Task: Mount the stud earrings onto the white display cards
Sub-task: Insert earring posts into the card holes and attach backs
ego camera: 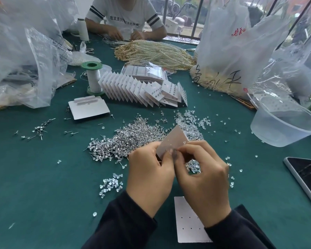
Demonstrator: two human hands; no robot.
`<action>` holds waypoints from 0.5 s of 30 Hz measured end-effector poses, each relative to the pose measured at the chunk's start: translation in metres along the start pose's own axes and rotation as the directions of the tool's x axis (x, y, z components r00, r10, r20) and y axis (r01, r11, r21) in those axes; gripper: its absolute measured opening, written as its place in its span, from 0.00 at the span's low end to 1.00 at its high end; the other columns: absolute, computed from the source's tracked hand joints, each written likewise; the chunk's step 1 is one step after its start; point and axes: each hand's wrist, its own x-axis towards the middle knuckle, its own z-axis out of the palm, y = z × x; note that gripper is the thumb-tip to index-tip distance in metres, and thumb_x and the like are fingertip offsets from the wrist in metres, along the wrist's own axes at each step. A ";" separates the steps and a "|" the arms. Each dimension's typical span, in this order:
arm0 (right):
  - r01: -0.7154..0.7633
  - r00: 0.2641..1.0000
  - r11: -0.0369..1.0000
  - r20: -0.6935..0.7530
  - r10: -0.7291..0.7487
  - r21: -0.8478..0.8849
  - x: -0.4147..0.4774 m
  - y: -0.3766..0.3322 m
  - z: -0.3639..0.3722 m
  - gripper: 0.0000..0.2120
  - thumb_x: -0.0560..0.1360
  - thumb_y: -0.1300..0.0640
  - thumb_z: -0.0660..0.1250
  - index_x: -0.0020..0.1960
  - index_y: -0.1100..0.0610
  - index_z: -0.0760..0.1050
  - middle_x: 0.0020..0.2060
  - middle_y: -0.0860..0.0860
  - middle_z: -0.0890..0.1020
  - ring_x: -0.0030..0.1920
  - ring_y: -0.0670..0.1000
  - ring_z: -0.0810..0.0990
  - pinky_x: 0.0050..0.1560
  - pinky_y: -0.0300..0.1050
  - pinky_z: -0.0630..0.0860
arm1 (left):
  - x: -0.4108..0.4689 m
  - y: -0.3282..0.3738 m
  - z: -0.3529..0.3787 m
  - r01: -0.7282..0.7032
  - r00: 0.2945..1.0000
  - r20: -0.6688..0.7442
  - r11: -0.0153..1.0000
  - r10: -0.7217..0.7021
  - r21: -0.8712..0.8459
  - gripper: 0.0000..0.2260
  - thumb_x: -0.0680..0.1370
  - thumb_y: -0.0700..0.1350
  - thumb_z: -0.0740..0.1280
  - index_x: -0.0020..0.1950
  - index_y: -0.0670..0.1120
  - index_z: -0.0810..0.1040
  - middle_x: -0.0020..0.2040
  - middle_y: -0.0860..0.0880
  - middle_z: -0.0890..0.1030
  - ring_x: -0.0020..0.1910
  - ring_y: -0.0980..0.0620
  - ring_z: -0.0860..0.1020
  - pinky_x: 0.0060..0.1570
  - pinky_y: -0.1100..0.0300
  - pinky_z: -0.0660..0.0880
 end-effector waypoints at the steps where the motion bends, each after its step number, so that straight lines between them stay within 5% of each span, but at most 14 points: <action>1: 0.007 1.000 1.000 -0.003 -0.007 -0.016 0.000 0.000 0.000 0.02 0.68 0.67 0.69 0.37 0.62 0.78 0.35 0.52 0.78 0.33 0.47 0.76 0.36 0.37 0.74 | 0.000 0.000 0.000 -0.004 1.000 -0.002 1.000 0.004 0.000 0.06 0.72 0.40 0.69 0.34 0.42 0.79 0.29 0.45 0.80 0.30 0.47 0.76 0.32 0.51 0.72; 7: 0.032 0.999 0.998 0.001 -0.032 -0.046 0.000 0.001 0.002 0.03 0.67 0.69 0.69 0.36 0.63 0.77 0.35 0.52 0.78 0.32 0.48 0.75 0.36 0.36 0.73 | 0.000 0.002 0.000 0.035 0.999 0.015 0.998 -0.034 -0.051 0.07 0.70 0.44 0.67 0.33 0.42 0.78 0.30 0.43 0.80 0.30 0.43 0.77 0.32 0.48 0.74; 12: 0.072 0.997 0.995 -0.025 -0.074 -0.076 -0.001 0.001 0.004 0.02 0.68 0.69 0.69 0.37 0.65 0.78 0.36 0.55 0.79 0.35 0.50 0.77 0.39 0.38 0.75 | -0.001 0.002 0.000 0.049 0.998 0.031 0.994 -0.046 -0.099 0.09 0.67 0.47 0.63 0.32 0.42 0.76 0.29 0.43 0.78 0.27 0.50 0.72 0.30 0.50 0.71; 15: 0.082 0.995 0.993 -0.048 -0.086 -0.082 0.000 0.002 0.003 0.02 0.70 0.68 0.68 0.39 0.66 0.79 0.38 0.56 0.79 0.37 0.51 0.78 0.42 0.40 0.76 | 0.002 0.002 -0.002 0.043 0.997 0.064 0.987 -0.034 -0.155 0.11 0.69 0.48 0.64 0.33 0.42 0.76 0.30 0.41 0.79 0.29 0.45 0.75 0.32 0.48 0.74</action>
